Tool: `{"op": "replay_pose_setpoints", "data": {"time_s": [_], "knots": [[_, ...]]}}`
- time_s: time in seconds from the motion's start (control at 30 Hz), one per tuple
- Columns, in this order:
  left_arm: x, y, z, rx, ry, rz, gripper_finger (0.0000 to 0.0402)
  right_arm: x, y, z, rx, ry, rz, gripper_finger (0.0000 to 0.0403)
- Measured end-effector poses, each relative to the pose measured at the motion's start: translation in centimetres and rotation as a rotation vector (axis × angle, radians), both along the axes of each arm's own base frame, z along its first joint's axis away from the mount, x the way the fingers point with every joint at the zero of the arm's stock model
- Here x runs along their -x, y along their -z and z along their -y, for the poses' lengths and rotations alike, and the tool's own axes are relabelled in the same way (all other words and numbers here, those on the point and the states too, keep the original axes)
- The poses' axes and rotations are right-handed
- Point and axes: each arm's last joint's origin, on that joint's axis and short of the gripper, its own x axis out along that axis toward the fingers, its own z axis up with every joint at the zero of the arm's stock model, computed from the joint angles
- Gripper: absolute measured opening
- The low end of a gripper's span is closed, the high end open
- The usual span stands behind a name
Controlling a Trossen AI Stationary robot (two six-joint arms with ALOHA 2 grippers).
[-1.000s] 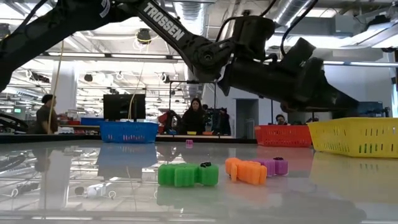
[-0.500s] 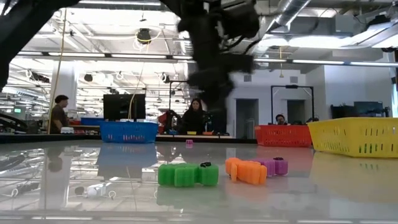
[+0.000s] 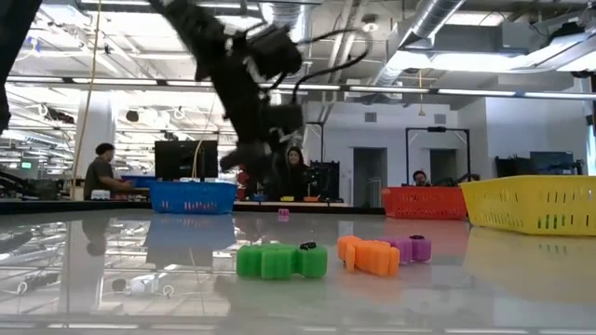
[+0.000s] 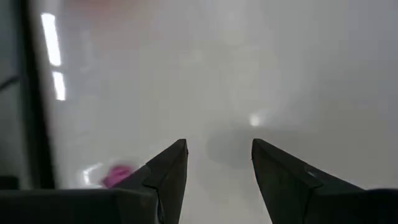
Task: Sort Halloween decoration
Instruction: Put the purple skeleton toy into the red bin
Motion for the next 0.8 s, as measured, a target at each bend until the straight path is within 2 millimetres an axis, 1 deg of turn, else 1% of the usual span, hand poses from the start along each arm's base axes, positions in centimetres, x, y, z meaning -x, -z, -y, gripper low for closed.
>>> {"op": "replay_pose_setpoints", "data": {"time_s": [0.07,0.13,0.23,0.3,0.43,0.57,0.7,0.8], "knots": [[0.9,0.9,-2.5,-0.028,-0.035,0.047,0.0169,-0.3,0.0,0.2,-0.015,-0.02,-0.003,0.0311],[1.6,1.5,-4.9,-0.011,-0.106,0.073,0.0169,-0.5,0.1,0.4,-0.028,-0.03,-0.004,0.0311],[2.2,1.3,-7.7,0.075,-0.197,0.133,0.0169,-0.5,0.1,0.5,-0.03,-0.031,-0.006,0.0311],[2.4,0.7,-9.1,0.129,-0.206,0.18,0.0169,-0.5,0.2,0.5,-0.024,-0.03,-0.015,0.0311],[2.8,-0.2,-11.1,0.202,-0.176,0.248,0.0169,-0.5,0.4,0.6,-0.011,-0.031,-0.031,0.0311],[3.4,-0.3,-12.3,0.25,-0.175,0.288,0.0169,-0.5,0.5,0.6,-0.006,-0.031,-0.047,0.0311],[3.8,-0.3,-13.0,0.274,-0.175,0.301,0.0169,-0.5,0.6,0.6,-0.002,-0.031,-0.054,0.0311],[3.8,-0.3,-13.0,0.278,-0.107,0.305,0.0169,-0.5,0.6,0.6,-0.016,-0.03,-0.053,0.0311]]}}
